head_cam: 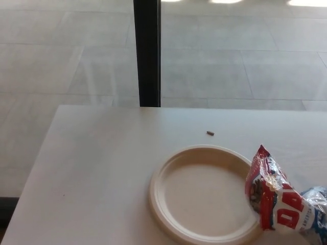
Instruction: The robot uses its right hand to pick up a bag of sunflower seeds kept in the middle of the desk and tilts it over a plate kept next to it to pour out a few seeds and then puts the bag of seeds back on the desk
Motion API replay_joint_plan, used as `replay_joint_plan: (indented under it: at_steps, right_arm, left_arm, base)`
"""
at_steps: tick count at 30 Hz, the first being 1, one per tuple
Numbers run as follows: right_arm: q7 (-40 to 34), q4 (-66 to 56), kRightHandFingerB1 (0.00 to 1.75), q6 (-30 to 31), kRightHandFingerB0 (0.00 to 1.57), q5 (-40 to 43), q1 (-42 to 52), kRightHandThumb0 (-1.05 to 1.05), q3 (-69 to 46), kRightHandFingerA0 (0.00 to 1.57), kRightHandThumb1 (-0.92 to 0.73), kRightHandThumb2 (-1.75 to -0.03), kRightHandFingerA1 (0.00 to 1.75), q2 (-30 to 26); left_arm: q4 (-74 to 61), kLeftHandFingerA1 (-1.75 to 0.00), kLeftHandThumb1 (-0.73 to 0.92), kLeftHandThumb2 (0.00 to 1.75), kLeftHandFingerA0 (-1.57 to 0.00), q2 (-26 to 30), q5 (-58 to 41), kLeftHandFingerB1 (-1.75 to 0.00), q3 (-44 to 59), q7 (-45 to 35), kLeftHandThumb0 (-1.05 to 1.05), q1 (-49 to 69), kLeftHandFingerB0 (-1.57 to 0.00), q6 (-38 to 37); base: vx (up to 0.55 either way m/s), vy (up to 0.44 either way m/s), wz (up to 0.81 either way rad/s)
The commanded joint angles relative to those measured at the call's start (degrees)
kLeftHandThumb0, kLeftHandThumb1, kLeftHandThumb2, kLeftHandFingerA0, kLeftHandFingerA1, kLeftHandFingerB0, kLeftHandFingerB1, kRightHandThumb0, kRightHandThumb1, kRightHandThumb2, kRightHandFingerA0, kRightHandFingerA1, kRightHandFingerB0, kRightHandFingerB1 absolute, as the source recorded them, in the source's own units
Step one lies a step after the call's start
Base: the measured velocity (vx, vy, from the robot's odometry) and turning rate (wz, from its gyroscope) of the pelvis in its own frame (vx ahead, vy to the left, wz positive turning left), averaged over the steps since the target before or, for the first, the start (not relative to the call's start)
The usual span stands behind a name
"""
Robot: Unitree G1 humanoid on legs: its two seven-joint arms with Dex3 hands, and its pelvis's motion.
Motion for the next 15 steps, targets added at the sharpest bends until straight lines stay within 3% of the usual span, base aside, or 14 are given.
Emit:
replay_joint_plan:
  at_steps: [1,4,5,6,12,13,14,15]
  right_arm:
    - [-3.0,2.8,0.11,-1.5,0.00,-2.9,-2.4,-0.93,0.7,0.00,-0.56,-0.93,0.04,0.7]
    - [-3.9,4.4,0.07,-1.7,0.00,-3.8,-4.1,-0.98,1.1,0.00,-0.58,-0.93,0.00,0.9]
    - [-4.1,4.8,0.07,-1.7,0.00,-4.2,-4.6,-0.98,1.3,0.00,-0.58,-0.92,0.00,0.9]
    - [-4.7,5.2,0.05,-2.1,0.00,-4.8,-5.2,-0.99,1.5,0.00,-0.59,-0.93,0.00,0.9]
    - [-5.2,6.0,0.06,-1.4,0.00,-5.2,-6.7,-0.99,2.2,0.00,-0.58,-0.92,0.00,1.7]
    - [-5.8,5.9,0.08,-1.9,0.00,-5.9,-6.9,-0.98,2.9,0.00,-0.57,-0.92,0.00,2.4]
    - [-5.8,5.9,0.08,-1.9,0.00,-5.9,-6.9,-0.98,2.9,0.00,-0.57,-0.92,0.00,2.4]
    - [-5.8,6.2,0.07,-2.5,0.00,-7.0,-6.8,-0.99,3.9,0.00,-0.57,-0.94,0.00,2.3]
  left_arm:
    - [0.0,-0.60,0.65,0.60,-0.45,1.2,-0.7,-0.40,0.0,0.3,-0.63,0.1,-0.44,-0.9]
    - [0.0,-0.60,0.66,0.61,-0.45,1.2,-0.7,-0.40,0.0,0.1,-0.65,0.0,-0.43,-1.3]
    - [0.0,-0.65,0.50,0.91,-0.42,1.3,-0.7,-0.52,0.0,0.0,-0.66,0.0,-0.36,-1.3]
    - [0.0,-0.59,0.66,0.60,-0.48,1.3,-0.3,-0.40,-0.3,0.5,-0.67,-0.1,-0.44,-1.4]
    - [0.0,-0.59,0.67,0.60,-0.47,1.4,-0.4,-0.39,-0.6,-0.2,-0.68,0.0,-0.41,-1.6]
    - [0.0,-0.66,0.53,0.93,-0.46,1.3,-0.6,-0.52,-0.4,-0.4,-0.71,-0.2,-0.34,-1.7]
    - [0.0,-0.66,0.53,0.93,-0.46,1.4,-0.6,-0.52,-0.4,-0.4,-0.71,-0.2,-0.34,-1.7]
    - [0.0,-0.58,0.65,0.60,-0.46,1.3,-0.9,-0.39,-0.2,-0.5,-0.70,-0.2,-0.39,-1.5]
  base:
    - [0.00,0.000,0.00]
    - [0.00,0.000,0.00]
    - [0.00,0.000,0.00]
    - [0.00,0.000,0.00]
    - [0.00,0.000,0.00]
    - [0.00,0.000,0.00]
    - [0.00,0.000,0.00]
    - [0.00,0.000,0.00]
